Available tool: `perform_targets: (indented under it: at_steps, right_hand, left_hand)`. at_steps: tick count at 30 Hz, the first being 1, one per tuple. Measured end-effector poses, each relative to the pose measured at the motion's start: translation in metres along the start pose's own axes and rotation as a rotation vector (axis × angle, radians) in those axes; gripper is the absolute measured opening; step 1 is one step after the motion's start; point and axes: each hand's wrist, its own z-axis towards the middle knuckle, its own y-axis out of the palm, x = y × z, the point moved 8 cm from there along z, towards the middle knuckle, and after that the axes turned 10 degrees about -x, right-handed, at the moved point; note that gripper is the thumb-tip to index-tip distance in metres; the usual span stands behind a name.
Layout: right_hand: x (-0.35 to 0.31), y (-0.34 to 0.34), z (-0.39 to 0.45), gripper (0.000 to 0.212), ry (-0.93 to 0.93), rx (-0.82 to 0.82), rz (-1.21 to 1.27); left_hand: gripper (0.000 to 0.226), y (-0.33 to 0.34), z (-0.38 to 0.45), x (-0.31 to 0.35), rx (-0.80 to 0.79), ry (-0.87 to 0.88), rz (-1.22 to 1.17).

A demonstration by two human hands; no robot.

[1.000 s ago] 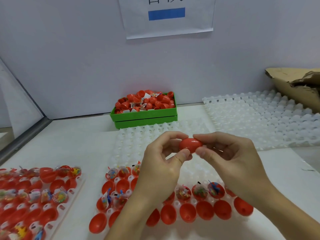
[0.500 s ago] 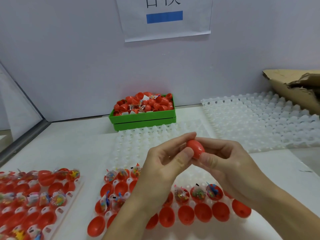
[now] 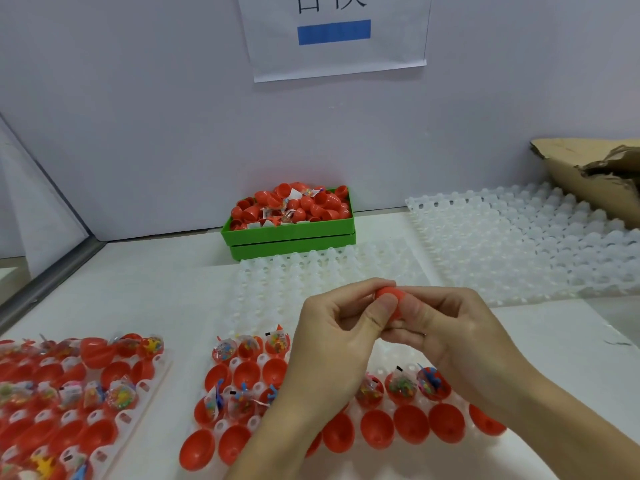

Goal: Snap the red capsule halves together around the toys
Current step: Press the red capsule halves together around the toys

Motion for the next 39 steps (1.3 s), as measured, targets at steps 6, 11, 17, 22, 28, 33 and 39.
perform_targets:
  at_steps: [6, 11, 17, 22, 28, 33, 39]
  right_hand:
    - [0.013, -0.005, 0.001, 0.074, 0.134, 0.049, 0.173]
    - [0.015, 0.0, -0.001, 0.076, 0.207, 0.017, 0.198]
    - [0.012, -0.018, -0.001, 0.051, 0.185, 0.169, 0.098]
    - [0.011, -0.018, -0.001, 0.044, 0.184, 0.178, 0.075]
    - [0.009, -0.022, -0.002, 0.04, 0.162, 0.206, 0.087]
    - [0.006, -0.028, -0.003, 0.042, 0.133, 0.245, 0.108]
    - [0.005, -0.031, -0.004, 0.039, 0.12, 0.248, 0.093]
  left_hand:
    - [0.016, 0.003, 0.002, 0.005, -0.077, 0.035, 0.118]
    - [0.021, -0.007, 0.0, 0.01, 0.08, 0.07, 0.161]
    - [0.041, -0.022, -0.008, 0.02, 0.315, 0.152, 0.496]
    - [0.041, -0.02, -0.008, 0.017, 0.322, 0.138, 0.586]
    - [0.021, -0.019, -0.003, 0.008, 0.241, 0.057, 0.247]
    - [0.049, -0.02, -0.002, -0.009, 0.238, -0.118, -0.446]
    - [0.051, -0.022, -0.001, -0.012, 0.226, -0.117, -0.554]
